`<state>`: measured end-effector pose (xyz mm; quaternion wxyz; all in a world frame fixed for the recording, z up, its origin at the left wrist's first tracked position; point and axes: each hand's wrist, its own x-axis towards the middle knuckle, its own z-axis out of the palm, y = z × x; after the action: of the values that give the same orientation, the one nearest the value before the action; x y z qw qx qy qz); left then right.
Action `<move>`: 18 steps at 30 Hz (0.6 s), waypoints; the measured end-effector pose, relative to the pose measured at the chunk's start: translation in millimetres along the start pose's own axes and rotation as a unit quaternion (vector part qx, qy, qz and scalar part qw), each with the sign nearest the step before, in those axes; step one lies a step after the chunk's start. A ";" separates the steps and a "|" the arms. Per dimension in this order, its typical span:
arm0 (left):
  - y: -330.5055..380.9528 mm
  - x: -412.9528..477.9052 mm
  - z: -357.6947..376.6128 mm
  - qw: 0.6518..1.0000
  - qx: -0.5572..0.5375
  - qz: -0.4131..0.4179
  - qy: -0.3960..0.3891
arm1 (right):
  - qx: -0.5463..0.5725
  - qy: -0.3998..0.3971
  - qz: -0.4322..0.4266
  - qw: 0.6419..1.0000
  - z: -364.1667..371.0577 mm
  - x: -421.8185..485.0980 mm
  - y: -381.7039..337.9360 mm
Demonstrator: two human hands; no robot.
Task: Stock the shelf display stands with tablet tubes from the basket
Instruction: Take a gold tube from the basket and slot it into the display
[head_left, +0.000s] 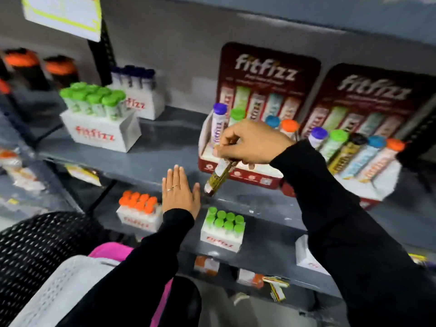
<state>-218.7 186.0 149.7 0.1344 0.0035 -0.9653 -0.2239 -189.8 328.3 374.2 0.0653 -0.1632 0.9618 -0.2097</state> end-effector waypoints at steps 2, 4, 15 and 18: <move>11.7 4.9 6.3 0.998 0.024 -0.022 -0.047 | -0.056 0.030 0.008 0.998 -12.4 -9.6 5.0; 14.0 6.0 10.1 0.997 0.042 -0.031 -0.059 | -0.111 0.055 0.016 0.992 -18.5 -15.0 12.3; 11.7 5.1 8.4 0.991 0.094 -0.026 -0.090 | -0.094 0.053 0.053 0.993 -35.4 -24.9 23.5; 10.9 4.5 8.0 0.992 0.094 -0.019 -0.081 | -0.093 0.046 0.051 0.993 -35.6 -21.6 21.5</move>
<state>-224.5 199.0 148.7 0.0509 0.0165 -0.9896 -0.1337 -182.6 367.7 398.4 0.0158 -0.1094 0.9862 -0.1234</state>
